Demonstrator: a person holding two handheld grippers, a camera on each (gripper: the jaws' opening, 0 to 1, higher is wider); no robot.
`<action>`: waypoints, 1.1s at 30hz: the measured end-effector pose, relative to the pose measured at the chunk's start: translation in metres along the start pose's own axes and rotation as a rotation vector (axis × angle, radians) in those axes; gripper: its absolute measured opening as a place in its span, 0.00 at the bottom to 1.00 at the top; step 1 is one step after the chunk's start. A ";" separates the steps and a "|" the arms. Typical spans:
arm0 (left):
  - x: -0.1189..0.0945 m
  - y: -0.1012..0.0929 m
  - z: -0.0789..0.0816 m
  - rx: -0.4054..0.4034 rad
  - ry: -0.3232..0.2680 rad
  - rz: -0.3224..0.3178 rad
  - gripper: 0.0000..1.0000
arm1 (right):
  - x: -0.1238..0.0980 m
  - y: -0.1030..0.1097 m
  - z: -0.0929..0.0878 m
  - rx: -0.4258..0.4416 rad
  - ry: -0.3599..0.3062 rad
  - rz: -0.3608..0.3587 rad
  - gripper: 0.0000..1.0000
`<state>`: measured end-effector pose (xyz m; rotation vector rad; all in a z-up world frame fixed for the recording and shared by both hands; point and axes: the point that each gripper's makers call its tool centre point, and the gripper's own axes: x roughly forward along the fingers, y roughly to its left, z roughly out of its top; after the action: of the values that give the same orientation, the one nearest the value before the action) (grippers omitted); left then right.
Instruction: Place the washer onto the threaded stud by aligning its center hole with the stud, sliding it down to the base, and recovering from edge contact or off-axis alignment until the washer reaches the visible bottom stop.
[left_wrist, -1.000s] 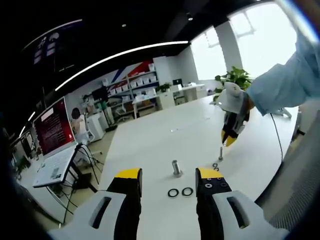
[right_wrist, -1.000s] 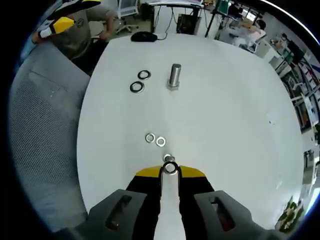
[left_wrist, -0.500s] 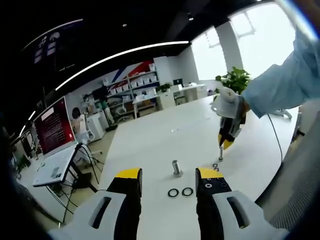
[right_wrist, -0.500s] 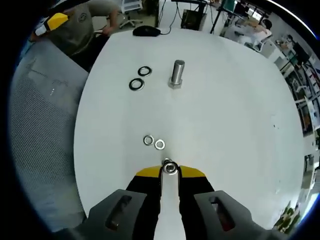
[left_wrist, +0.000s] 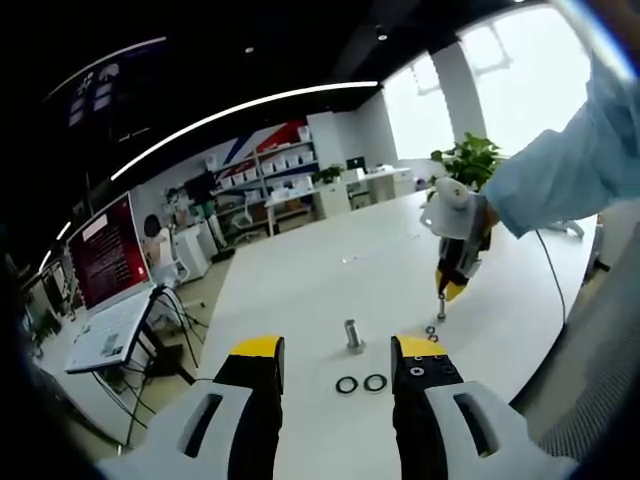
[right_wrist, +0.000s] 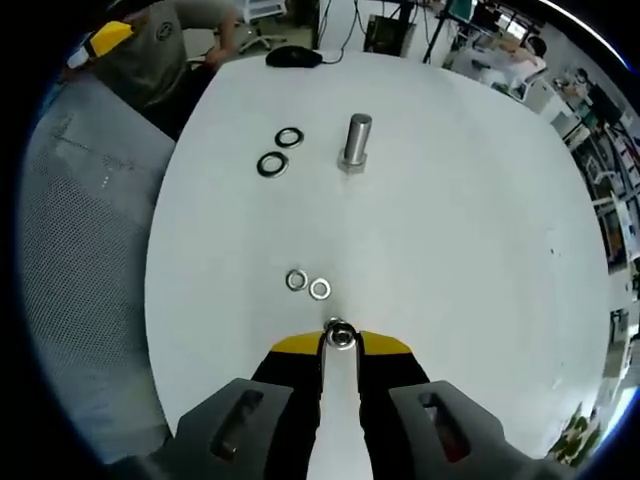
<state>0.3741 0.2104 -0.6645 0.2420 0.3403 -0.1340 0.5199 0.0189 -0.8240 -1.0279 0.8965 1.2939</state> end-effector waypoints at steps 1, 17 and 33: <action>0.000 0.000 0.000 0.000 0.001 0.001 0.41 | -0.001 0.000 0.000 0.002 -0.002 0.000 0.13; 0.001 -0.001 -0.001 0.003 0.008 -0.007 0.41 | -0.006 0.004 0.000 -0.005 -0.015 0.003 0.15; 0.000 -0.001 -0.002 0.003 0.008 -0.005 0.41 | -0.007 0.004 -0.004 -0.001 -0.014 0.002 0.15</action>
<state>0.3733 0.2101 -0.6665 0.2447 0.3490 -0.1387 0.5153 0.0129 -0.8187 -1.0171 0.8867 1.3020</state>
